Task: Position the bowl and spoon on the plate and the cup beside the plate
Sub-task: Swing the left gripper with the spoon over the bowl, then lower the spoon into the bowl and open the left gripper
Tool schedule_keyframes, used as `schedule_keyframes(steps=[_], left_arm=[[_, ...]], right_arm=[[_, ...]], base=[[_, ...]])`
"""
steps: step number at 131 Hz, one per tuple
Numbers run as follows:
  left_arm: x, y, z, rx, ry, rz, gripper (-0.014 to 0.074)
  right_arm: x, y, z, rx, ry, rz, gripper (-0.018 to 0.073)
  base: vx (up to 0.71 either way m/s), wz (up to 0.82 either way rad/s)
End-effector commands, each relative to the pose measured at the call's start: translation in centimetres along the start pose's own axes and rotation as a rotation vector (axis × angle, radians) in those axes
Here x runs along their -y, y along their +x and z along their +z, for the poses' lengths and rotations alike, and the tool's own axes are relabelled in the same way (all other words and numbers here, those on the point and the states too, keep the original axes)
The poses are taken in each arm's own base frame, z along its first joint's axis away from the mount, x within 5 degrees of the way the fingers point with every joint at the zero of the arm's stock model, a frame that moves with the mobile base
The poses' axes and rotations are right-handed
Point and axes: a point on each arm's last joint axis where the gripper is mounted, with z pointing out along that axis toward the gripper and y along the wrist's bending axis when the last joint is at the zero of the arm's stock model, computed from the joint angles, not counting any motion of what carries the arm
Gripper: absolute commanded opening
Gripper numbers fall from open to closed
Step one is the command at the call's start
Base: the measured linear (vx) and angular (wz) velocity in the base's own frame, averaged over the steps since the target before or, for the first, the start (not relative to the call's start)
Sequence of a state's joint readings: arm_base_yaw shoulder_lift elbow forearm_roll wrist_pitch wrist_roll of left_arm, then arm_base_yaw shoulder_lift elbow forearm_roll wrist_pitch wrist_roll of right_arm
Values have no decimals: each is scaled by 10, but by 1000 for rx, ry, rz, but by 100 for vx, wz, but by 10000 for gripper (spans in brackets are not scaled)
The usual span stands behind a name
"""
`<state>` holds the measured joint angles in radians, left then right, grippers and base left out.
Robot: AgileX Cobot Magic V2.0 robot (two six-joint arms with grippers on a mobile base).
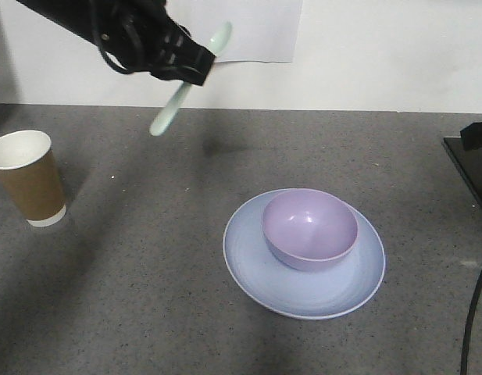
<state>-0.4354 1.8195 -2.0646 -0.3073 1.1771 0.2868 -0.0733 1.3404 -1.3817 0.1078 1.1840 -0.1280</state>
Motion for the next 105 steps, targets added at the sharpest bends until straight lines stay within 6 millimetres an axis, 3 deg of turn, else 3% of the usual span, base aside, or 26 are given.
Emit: schedule_keyframes(steps=[1, 25, 47, 80, 105], left_arm=[[27, -9, 1, 39, 24, 70, -8], [58, -3, 55, -58, 125, 103, -8], [70, 1, 82, -86, 238, 47, -8], [72, 4, 91, -110, 272, 32, -8], [81, 10, 93, -148, 237, 241, -8]], right_arm=[[0, -4, -18, 91, 9, -7, -1], [0, -4, -18, 91, 10, -7, -1], [0, -4, -18, 91, 10, -7, -1], [0, -4, -18, 91, 10, -7, -1], [0, -4, -18, 91, 10, -7, -1]], base=[[0, 0], [0, 0], [0, 0], [0, 0], [0, 0]])
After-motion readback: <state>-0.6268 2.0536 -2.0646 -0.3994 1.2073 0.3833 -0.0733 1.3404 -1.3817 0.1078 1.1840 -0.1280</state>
